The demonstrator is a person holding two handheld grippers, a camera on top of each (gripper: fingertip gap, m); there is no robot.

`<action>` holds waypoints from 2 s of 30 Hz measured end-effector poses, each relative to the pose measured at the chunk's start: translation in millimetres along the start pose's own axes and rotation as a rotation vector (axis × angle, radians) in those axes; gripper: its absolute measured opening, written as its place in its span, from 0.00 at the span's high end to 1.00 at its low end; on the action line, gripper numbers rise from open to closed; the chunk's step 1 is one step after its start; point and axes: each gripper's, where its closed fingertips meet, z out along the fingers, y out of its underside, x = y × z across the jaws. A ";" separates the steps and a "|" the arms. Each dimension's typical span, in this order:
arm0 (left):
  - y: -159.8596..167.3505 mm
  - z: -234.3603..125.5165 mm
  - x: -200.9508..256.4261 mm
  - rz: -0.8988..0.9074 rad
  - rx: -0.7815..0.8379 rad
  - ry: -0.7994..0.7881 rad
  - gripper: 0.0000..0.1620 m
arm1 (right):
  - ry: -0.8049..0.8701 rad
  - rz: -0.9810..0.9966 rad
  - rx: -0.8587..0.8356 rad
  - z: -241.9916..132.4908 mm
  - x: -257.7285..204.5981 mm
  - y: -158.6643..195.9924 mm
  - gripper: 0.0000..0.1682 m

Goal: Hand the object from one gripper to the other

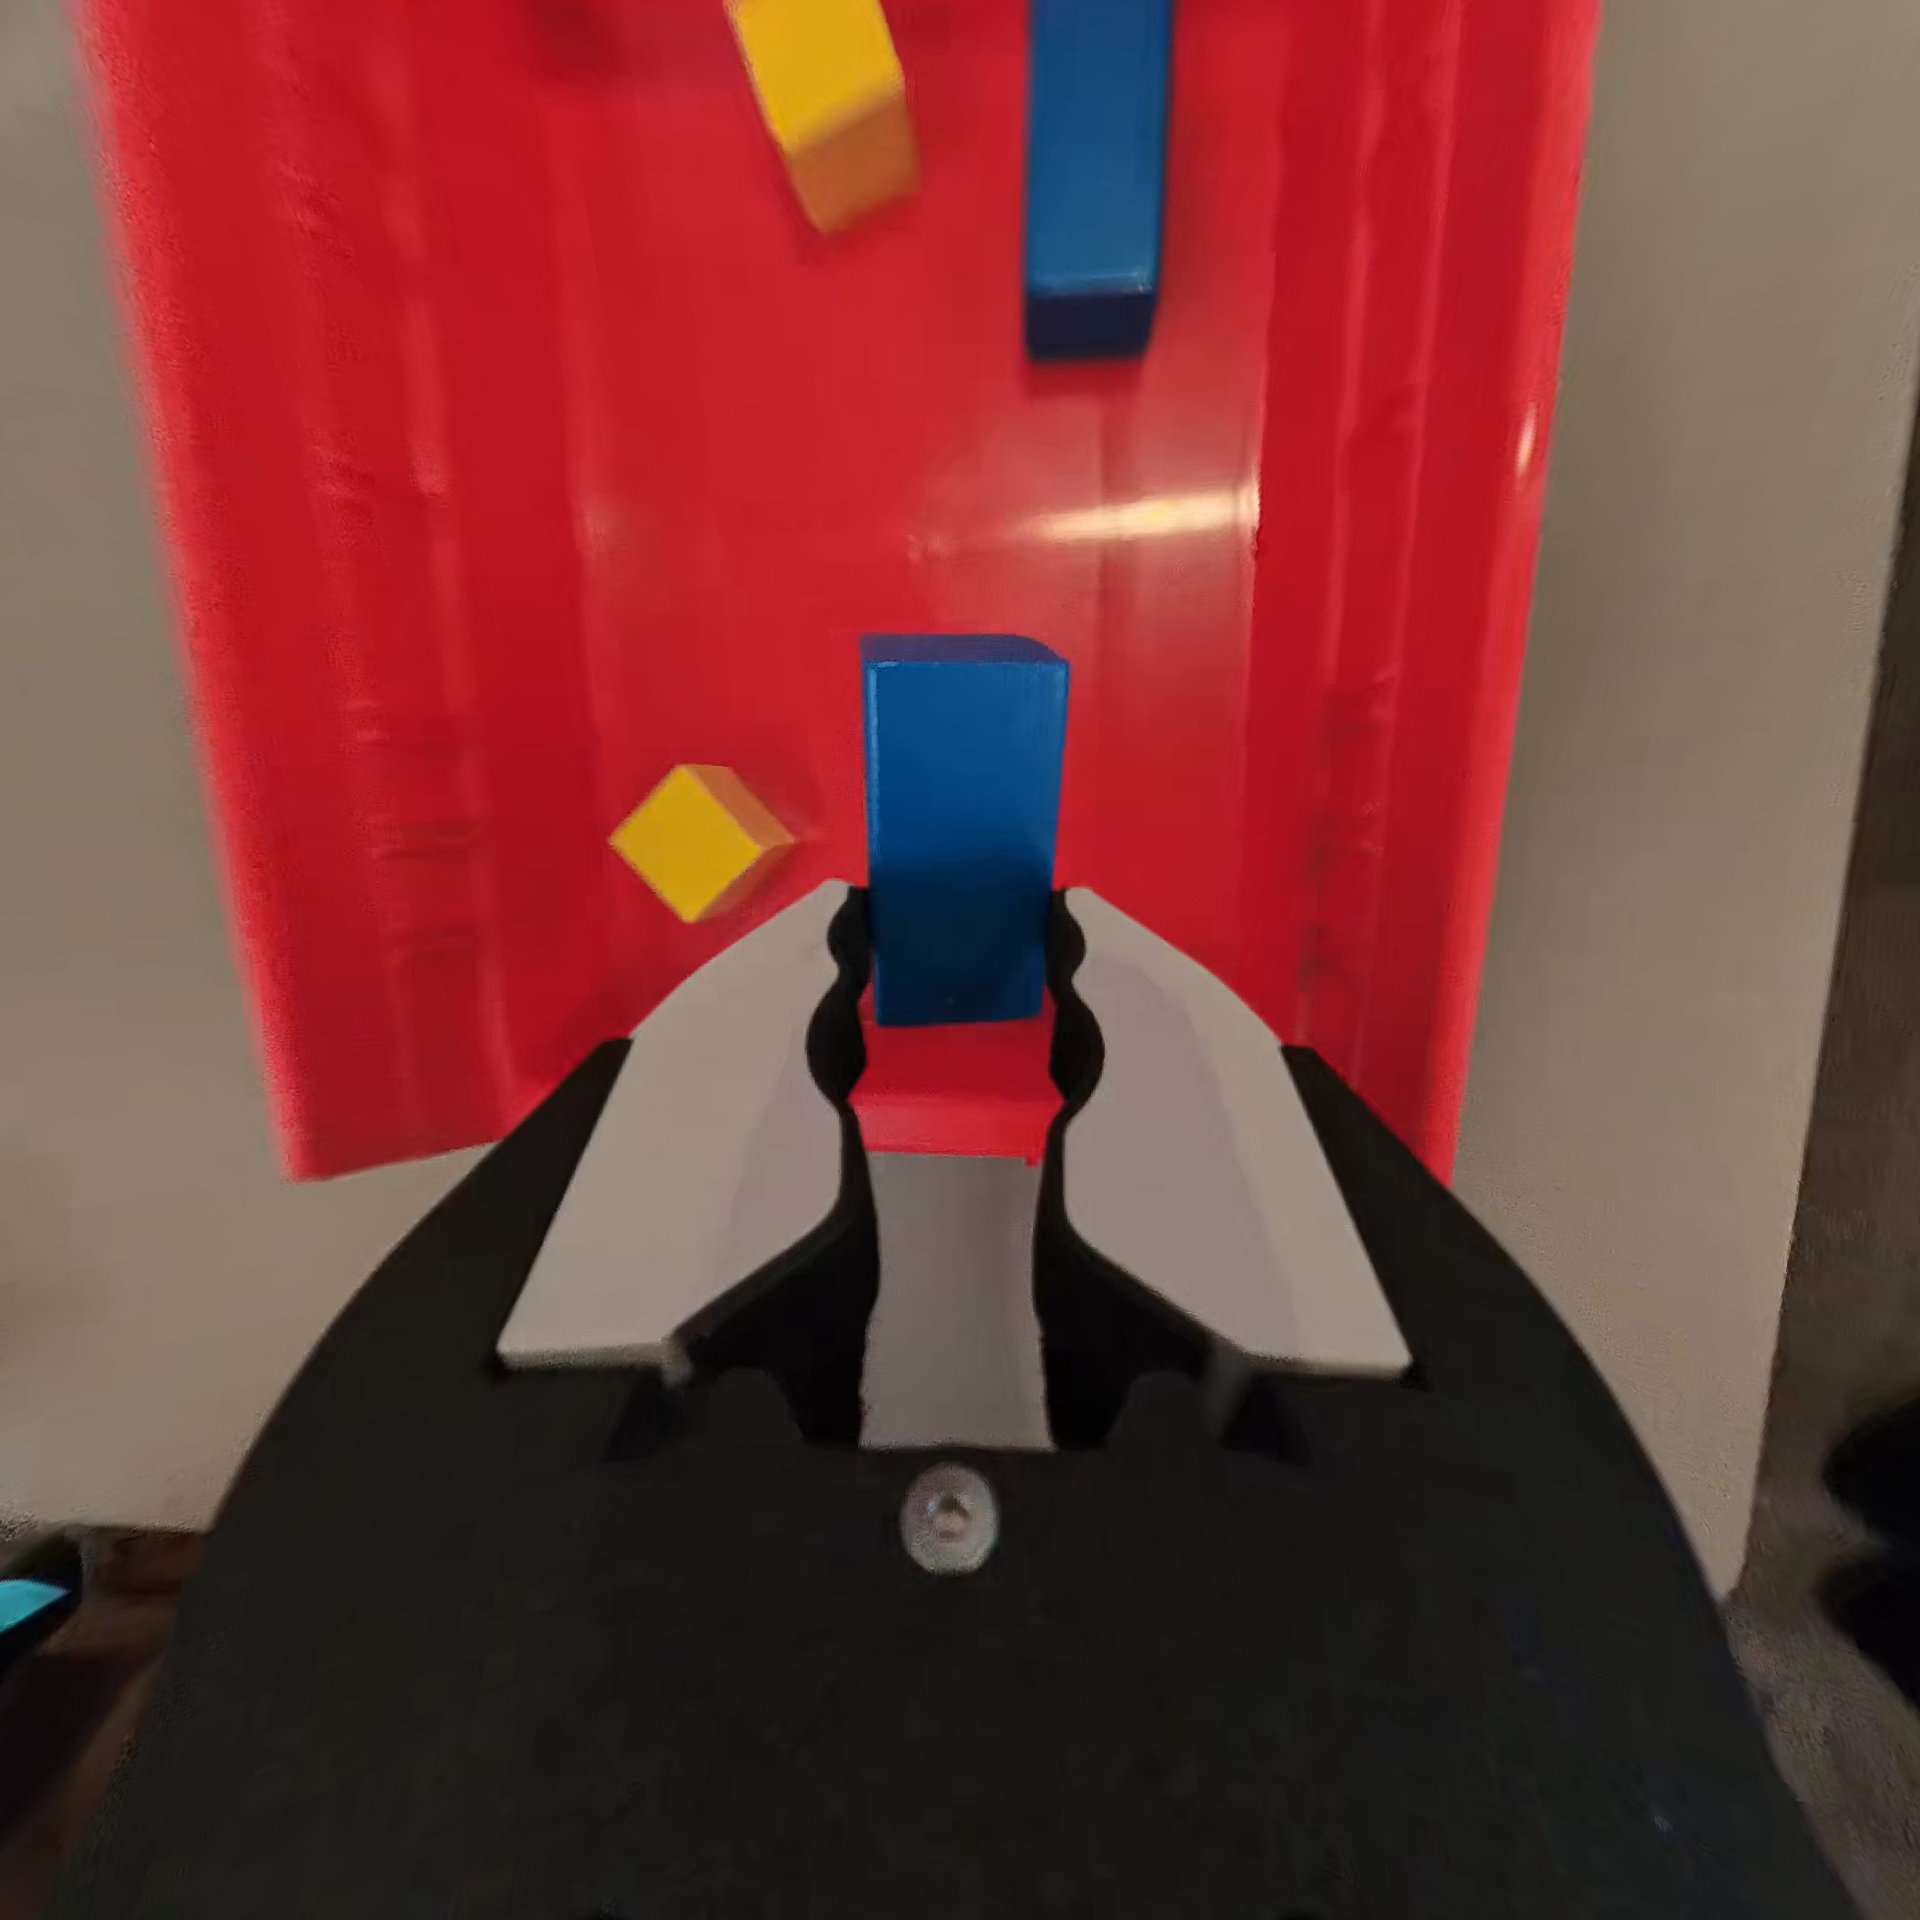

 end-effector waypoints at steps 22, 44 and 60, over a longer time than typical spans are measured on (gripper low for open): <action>15.1 11.0 1.8 -0.022 -0.054 0.038 0.47 | 0.112 0.050 -0.324 65.1 -12.1 34.5 0.80; -36.0 -57.3 -95.8 -0.088 -0.210 -0.429 0.55 | -0.527 -0.669 0.904 -34.9 -256.5 141.8 0.67; -3.3 -42.5 -228.3 -0.414 -0.795 -0.727 0.77 | -0.667 -0.516 0.834 -34.8 -227.2 141.7 0.65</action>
